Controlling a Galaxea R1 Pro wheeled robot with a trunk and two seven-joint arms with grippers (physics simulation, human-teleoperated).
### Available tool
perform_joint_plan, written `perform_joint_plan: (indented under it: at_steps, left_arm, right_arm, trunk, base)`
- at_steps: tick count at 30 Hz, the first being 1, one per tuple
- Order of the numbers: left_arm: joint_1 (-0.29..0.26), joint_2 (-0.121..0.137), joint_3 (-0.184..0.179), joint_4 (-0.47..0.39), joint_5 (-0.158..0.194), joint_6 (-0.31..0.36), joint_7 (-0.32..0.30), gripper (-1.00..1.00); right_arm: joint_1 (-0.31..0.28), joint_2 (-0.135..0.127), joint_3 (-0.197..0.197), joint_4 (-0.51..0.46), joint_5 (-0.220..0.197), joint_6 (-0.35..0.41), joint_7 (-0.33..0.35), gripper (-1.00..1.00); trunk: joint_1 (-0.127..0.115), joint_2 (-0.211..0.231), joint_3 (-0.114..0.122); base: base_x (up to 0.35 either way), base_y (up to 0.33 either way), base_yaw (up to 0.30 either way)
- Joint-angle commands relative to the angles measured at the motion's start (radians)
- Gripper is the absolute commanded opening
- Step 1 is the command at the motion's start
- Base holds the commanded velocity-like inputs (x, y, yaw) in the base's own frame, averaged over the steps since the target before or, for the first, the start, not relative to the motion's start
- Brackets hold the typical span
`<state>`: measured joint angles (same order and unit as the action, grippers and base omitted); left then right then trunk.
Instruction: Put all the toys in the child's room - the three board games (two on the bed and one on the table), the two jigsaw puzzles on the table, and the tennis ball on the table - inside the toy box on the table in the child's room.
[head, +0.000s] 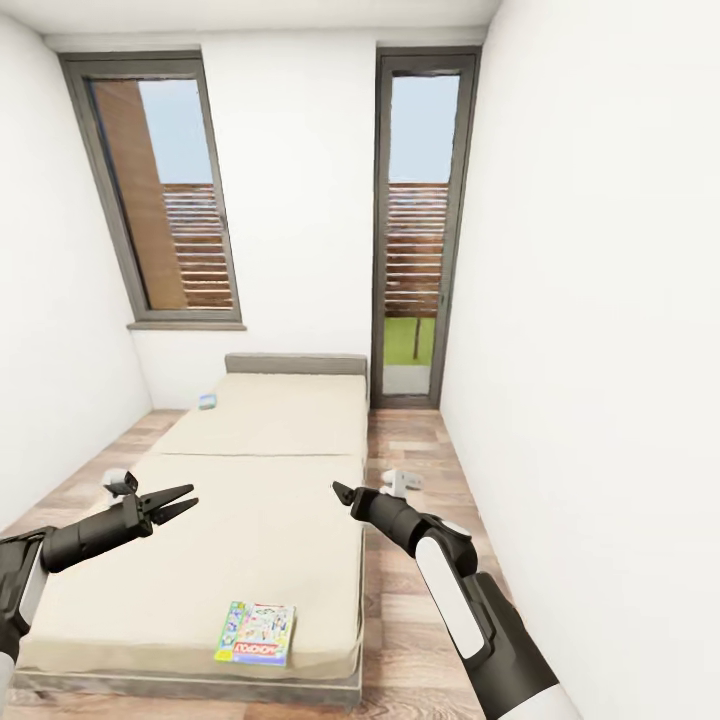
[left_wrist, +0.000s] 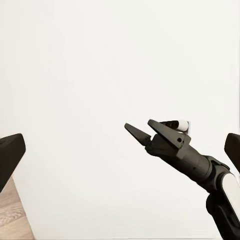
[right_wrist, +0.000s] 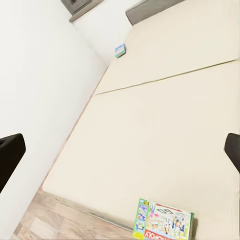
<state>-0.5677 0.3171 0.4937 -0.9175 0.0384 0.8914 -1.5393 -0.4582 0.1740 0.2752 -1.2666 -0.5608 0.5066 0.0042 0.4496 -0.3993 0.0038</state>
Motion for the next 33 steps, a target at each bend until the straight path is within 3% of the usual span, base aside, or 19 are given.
perform_joint_plan:
  at_steps: [1, 19, 33]
  left_arm:
    - [0.0, 0.0, 0.0, 0.0, 0.0, 0.011, -0.004, 1.0]
    - [0.0, 0.0, 0.0, 0.0, -0.001, 0.011, -0.004, 1.0]
    - [0.0, 0.0, 0.0, 0.0, -0.001, 0.011, -0.004, 1.0]
  right_arm:
    - [0.0, 0.001, -0.001, 0.0, -0.002, 0.004, 0.0, 1.0]
    - [-0.001, 0.001, -0.001, 0.038, -0.001, 0.003, 0.0, 1.0]
    - [-0.002, 0.001, -0.001, 0.039, -0.001, 0.003, 0.0, 1.0]
  trunk:
    - [0.0, -0.001, 0.0]
    - [0.0, -0.001, -0.002]
    - [0.0, -0.001, -0.02]
  base:
    - [0.0, 0.174, -0.273]
    - [-0.005, 0.112, -0.256]
    - [-0.009, 0.08, -0.013]
